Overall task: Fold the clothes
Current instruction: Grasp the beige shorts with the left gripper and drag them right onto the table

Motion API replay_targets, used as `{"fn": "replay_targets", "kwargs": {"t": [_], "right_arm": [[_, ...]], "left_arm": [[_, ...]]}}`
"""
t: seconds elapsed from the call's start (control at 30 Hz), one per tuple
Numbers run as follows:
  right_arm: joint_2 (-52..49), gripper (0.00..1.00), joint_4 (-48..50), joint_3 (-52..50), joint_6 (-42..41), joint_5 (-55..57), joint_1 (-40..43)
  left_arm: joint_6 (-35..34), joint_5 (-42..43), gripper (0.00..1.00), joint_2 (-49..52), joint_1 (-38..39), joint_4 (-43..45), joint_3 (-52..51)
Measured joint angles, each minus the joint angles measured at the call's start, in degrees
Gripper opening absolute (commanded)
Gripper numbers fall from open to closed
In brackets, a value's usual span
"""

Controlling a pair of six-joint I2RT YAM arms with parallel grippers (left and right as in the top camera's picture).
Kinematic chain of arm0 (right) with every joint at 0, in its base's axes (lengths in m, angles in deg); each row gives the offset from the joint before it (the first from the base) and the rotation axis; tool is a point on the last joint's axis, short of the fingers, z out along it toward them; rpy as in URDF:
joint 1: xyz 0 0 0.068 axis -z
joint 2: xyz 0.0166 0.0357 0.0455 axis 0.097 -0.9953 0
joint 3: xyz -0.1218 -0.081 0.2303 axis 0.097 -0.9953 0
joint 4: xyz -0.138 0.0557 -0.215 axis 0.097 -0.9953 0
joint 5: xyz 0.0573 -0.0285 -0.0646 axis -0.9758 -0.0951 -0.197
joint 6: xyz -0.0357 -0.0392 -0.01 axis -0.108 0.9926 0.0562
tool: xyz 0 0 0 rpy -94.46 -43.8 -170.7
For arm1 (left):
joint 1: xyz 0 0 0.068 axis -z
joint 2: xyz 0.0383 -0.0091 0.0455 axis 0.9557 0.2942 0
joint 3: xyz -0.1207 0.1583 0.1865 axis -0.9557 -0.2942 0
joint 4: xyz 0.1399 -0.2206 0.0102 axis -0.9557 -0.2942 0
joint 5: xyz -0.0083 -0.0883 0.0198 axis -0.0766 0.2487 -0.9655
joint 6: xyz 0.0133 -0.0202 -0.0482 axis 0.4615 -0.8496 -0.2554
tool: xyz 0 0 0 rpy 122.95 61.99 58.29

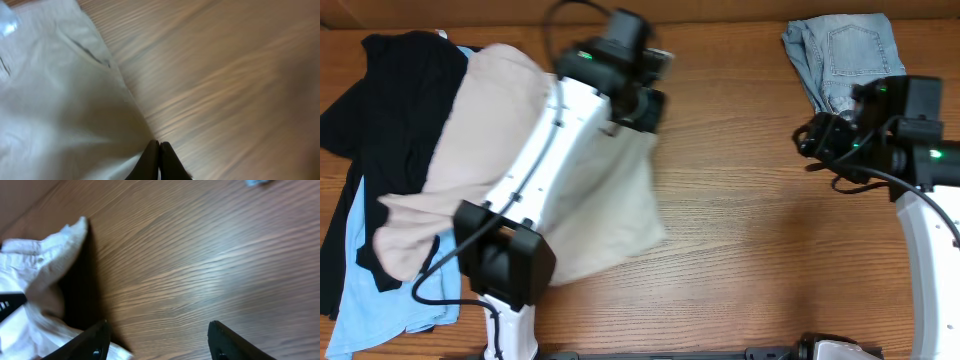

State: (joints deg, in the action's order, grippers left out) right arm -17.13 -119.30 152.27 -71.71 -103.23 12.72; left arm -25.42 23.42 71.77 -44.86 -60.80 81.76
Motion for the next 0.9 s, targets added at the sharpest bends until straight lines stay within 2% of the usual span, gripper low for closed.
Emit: {"fn": "replay_targets", "kwargs": {"t": [0.23,0.47,0.5,0.57,0.63,0.67,0.73,0.9], "right_arm": [[0.0,0.73,-0.96,0.0,0.0,0.0,5.97],[0.0,0.77,-1.77,0.0,0.72,-0.02,10.64],[0.0,0.78,-1.99,0.0,0.83,-0.02,11.26],[0.0,0.8,-2.21,0.0,1.05,-0.02,12.31],[0.0,0.82,-2.49,0.0,1.31,-0.02,13.03],[0.0,0.83,-2.73,0.0,1.46,0.0,13.18],[0.0,0.84,-3.23,0.0,2.16,-0.5,13.42],[-0.07,0.86,-3.34,0.0,5.2,-4.26,12.59]], "left_arm": [[-3.52,1.68,0.04,3.74,10.23,8.44,0.07],[-6.64,8.41,0.06,8.85,11.96,13.18,0.09],[-6.73,8.9,0.1,8.94,11.93,13.31,0.15],[-7.1,9.79,0.29,8.96,11.74,13.11,0.87],[-7.52,10.21,0.55,8.96,11.63,12.66,2.62],[-7.39,10.38,0.76,8.96,11.54,11.87,4.13],[-6.91,10.6,0.98,8.96,11.15,9.66,7.34],[-6.16,10.93,1.0,8.96,7.76,1.64,17.31]]}}
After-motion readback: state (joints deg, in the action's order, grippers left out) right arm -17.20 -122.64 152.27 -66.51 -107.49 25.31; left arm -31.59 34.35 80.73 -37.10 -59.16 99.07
